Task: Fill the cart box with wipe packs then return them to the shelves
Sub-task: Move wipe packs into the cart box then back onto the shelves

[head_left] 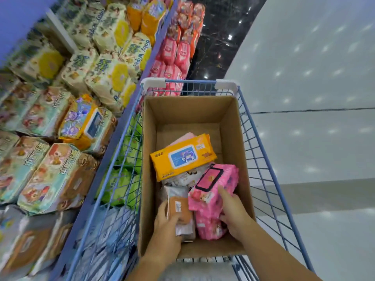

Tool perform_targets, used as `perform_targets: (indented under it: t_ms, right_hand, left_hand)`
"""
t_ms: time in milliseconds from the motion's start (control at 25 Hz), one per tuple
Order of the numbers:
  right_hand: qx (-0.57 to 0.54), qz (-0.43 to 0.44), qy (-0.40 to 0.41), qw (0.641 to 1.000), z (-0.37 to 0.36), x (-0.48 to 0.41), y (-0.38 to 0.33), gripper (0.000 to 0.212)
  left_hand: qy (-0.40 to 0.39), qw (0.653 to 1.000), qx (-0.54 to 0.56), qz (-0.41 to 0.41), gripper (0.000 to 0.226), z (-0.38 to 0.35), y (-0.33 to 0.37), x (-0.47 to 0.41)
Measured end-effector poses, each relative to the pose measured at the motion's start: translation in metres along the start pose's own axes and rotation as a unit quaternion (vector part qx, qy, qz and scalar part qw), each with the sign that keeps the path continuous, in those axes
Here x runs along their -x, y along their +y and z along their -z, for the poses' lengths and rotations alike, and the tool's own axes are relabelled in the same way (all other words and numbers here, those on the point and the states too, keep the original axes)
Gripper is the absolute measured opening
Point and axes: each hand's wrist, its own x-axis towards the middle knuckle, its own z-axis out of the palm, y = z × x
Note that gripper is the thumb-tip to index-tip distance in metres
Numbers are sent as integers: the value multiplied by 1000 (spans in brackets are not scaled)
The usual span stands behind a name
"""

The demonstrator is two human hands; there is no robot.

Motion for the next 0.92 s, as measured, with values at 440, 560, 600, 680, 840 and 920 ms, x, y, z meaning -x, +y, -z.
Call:
perform_targets:
  t_ms: [440,560,600,680,840,920]
  right_hand:
    - [599,238,-27,764,50,91,-15,71]
    - [650,335,-29,682,87,133,-24,73]
    - [660,361,-34,658,104,145,-26,74]
    - [655,429,-55,619,146,172,-28,76]
    - [656,494,-106,561,227,232,-46,85]
    - [670,516,-111,522,261,252,-69,85]
  left_hand:
    - [-44,975,-215,33,66,43,77,59]
    - [-11,962,-273,28,69,52,125,105]
    - [-2,955,-296,31,71,48,143,123]
    - [22,937,-345,54,66,32,184,164]
    - [36,930,-353,94,75,-3,275,225]
    - [72,928,-356,89,79,-7,322,236]
